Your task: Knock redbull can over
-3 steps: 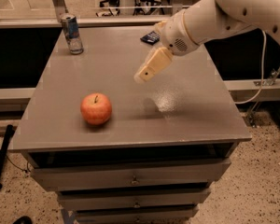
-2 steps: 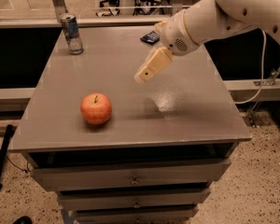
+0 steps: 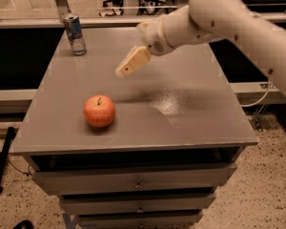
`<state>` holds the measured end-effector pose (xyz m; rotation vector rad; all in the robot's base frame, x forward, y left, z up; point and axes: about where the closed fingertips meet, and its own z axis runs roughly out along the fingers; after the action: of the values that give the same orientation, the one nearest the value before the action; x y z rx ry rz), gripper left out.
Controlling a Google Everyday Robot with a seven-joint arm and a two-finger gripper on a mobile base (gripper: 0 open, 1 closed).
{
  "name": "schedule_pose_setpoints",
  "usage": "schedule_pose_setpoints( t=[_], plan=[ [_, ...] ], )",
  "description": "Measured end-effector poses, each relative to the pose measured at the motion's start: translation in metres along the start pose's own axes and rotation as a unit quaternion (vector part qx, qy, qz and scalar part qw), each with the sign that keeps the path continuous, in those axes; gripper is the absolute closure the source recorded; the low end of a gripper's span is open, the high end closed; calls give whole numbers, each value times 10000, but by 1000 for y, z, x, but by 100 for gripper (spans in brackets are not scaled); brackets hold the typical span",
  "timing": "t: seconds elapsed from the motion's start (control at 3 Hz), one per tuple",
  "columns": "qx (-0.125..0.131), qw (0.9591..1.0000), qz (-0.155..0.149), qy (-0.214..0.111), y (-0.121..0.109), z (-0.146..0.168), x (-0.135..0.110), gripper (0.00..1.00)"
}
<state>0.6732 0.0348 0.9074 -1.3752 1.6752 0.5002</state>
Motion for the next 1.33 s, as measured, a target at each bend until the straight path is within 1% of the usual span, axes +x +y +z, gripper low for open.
schedule_pose_setpoints(
  t=[0.33,0.67,1.0,1.33],
  plan=[
    [87,9996,-13,-281,-27,49,-15,0],
    [65,9982,-55,-602,-45,109,-52,0],
    [70,9964,-52,-846,-55,159,-81,0],
    [207,9952,-13,-953,-69,193,-94,0]
  ],
)
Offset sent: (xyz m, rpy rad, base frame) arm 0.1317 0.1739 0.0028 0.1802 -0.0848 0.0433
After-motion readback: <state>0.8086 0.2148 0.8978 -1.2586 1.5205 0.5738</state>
